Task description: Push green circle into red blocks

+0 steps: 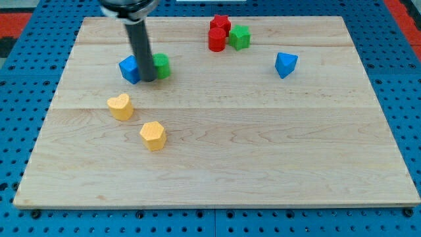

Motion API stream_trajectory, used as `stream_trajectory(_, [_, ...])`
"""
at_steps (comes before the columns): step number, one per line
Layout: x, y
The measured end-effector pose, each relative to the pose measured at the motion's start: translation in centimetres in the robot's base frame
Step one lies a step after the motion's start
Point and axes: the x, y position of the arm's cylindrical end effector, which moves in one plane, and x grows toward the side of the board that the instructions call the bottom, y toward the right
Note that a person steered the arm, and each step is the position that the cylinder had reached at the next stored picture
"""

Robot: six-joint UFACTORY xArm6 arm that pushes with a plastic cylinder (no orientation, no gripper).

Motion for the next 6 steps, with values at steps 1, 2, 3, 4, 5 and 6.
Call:
stream_trajectory(1, [-3.1, 1.6])
stream_trajectory(2, [-7.3, 1.6])
stream_trajectory(3, [-6.3, -2.7])
stream_trajectory(4, [-9.4, 1.7])
stream_trajectory(5, [-11.0, 7.9])
stream_trajectory(6, [-10.4, 4.0])
